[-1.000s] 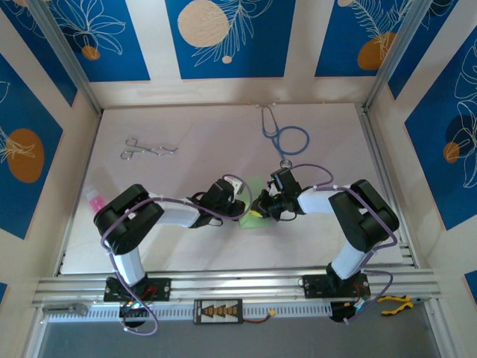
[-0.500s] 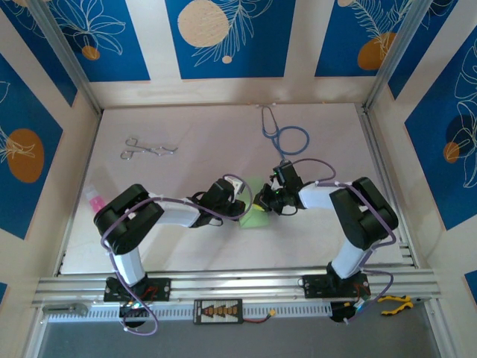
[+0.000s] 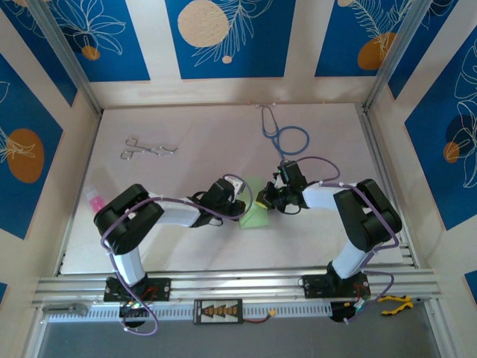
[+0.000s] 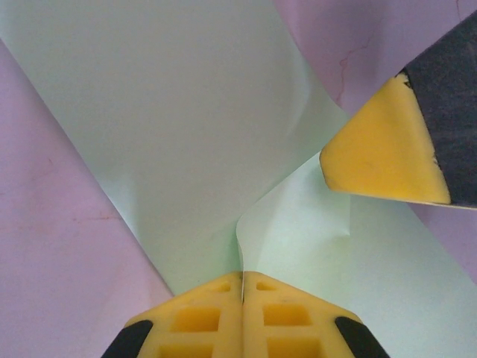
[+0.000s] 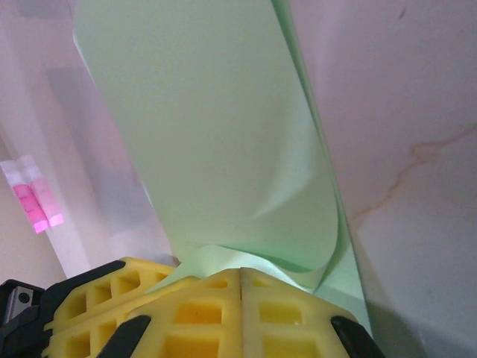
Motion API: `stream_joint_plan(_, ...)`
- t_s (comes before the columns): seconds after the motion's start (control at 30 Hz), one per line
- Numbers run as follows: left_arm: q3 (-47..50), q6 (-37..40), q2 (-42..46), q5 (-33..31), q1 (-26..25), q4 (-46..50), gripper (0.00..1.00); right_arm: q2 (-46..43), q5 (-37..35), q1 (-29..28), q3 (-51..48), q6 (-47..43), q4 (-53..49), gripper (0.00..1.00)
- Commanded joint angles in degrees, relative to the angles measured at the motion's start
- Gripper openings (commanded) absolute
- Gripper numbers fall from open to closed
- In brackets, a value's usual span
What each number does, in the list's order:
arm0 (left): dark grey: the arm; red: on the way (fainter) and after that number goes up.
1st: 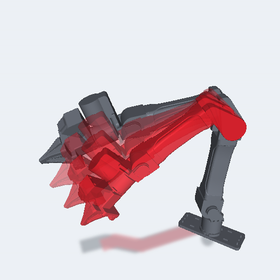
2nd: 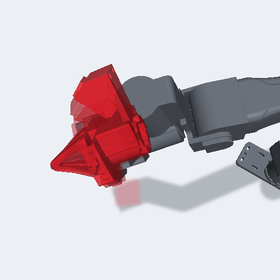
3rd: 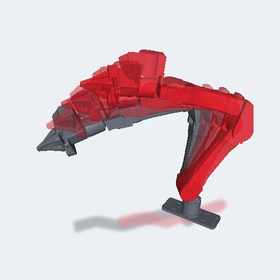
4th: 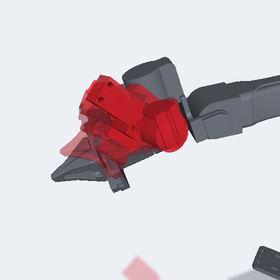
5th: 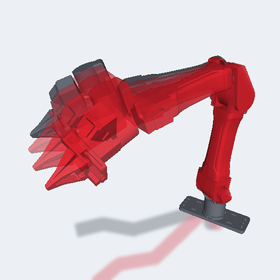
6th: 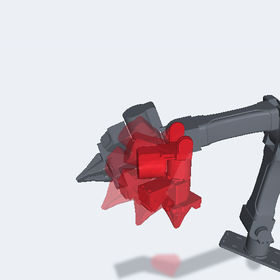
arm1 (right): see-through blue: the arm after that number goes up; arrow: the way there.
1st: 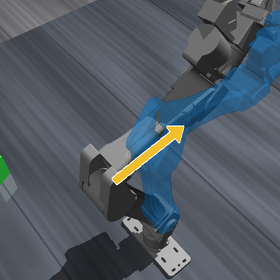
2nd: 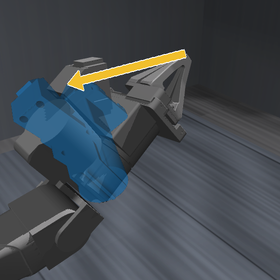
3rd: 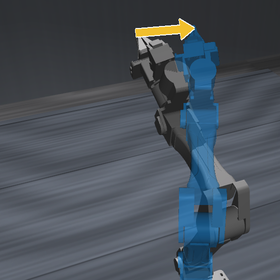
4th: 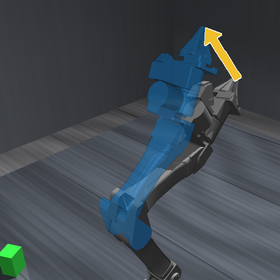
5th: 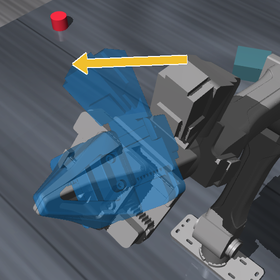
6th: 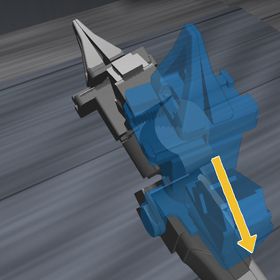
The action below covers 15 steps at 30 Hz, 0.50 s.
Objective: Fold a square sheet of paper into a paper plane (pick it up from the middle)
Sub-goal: Fold the triangle a second time at the center of the table.
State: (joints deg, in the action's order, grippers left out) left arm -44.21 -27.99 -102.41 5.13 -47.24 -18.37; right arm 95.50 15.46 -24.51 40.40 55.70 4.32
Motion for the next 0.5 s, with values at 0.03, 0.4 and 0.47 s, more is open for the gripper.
stream_joint_plan(0.03,0.13,0.57,-1.30,1.37,0.57,5.20,0.00,2.52,0.32,0.25,-0.95,-1.60,1.04,0.04)
stream_joint_plan(0.4,0.79,0.40,-1.30,1.03,0.52,4.94,0.00,1.11,-1.65,4.22,-6.11,0.01,5.70,0.03)
stream_joint_plan(0.47,1.01,0.14,-1.30,1.20,0.52,4.57,0.00,0.80,-1.75,4.95,-6.21,-0.05,6.25,0.03)
